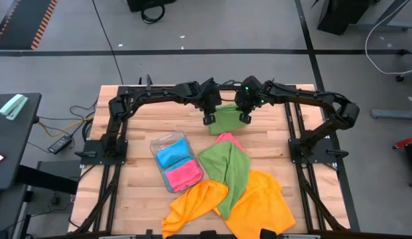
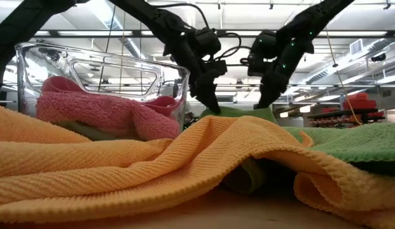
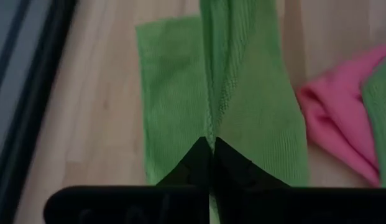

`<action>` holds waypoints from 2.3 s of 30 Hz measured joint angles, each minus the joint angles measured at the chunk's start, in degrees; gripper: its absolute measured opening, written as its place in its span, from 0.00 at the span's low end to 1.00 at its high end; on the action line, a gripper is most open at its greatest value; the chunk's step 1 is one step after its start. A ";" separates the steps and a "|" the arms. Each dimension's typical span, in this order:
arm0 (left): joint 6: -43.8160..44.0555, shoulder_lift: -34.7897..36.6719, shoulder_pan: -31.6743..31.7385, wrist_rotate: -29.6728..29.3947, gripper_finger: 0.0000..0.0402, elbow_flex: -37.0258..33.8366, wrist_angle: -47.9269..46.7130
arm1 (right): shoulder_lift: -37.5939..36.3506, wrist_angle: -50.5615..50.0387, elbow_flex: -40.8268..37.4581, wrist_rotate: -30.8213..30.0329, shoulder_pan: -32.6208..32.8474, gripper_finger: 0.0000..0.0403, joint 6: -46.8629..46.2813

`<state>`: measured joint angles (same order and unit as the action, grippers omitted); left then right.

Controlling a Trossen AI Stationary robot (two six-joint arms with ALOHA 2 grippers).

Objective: Fold microfiber towels
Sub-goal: Fold the top green towel, then put the top green towel into the transparent bin

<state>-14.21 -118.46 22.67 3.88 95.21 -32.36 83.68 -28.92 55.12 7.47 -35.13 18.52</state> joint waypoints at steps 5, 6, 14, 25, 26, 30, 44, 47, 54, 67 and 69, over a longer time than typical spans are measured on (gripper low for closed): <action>0.02 -1.01 0.83 -0.06 0.04 -0.01 1.18 | -0.04 4.21 -2.66 -0.29 -0.43 0.03 1.68; 0.02 -1.33 1.04 0.02 0.05 -0.01 1.22 | 0.02 5.07 -3.24 -0.28 -0.59 0.03 2.02; 0.08 -2.91 1.27 -0.26 0.03 0.01 2.95 | 0.02 9.96 -5.68 -0.14 -2.85 0.03 3.82; 0.49 -4.47 1.69 -2.21 0.06 -0.03 2.63 | 0.04 18.38 -10.49 0.67 -4.59 0.06 5.66; 0.51 -4.47 1.69 -2.52 0.06 -0.03 2.63 | 0.00 18.91 -10.76 0.63 -4.57 0.06 5.64; 0.88 -4.47 1.67 -3.06 0.04 -0.03 2.56 | 0.02 20.18 -11.96 0.47 -4.57 0.08 6.15; -1.42 -4.47 1.69 -4.20 0.45 -0.08 7.48 | 0.02 16.20 -11.21 -4.43 -4.55 0.32 -1.41; -1.88 -3.90 1.56 -3.74 0.52 -0.08 4.46 | -0.06 11.88 -9.62 -4.42 -4.53 0.36 -1.83; -13.49 -2.63 -2.09 2.51 0.54 -0.06 -4.29 | -0.13 10.98 -8.52 1.60 -2.76 0.40 -3.69; -13.51 -2.62 -7.71 1.15 0.67 -1.34 -4.05 | -0.22 13.92 -9.89 1.59 -2.00 0.43 -7.23; -13.47 -2.62 -8.56 -1.17 0.68 -3.25 -2.57 | -0.22 13.83 -9.89 1.59 -1.94 0.43 -7.25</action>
<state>-27.68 -121.08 14.11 2.71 91.96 -34.93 83.46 -15.10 45.23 9.06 -37.07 11.27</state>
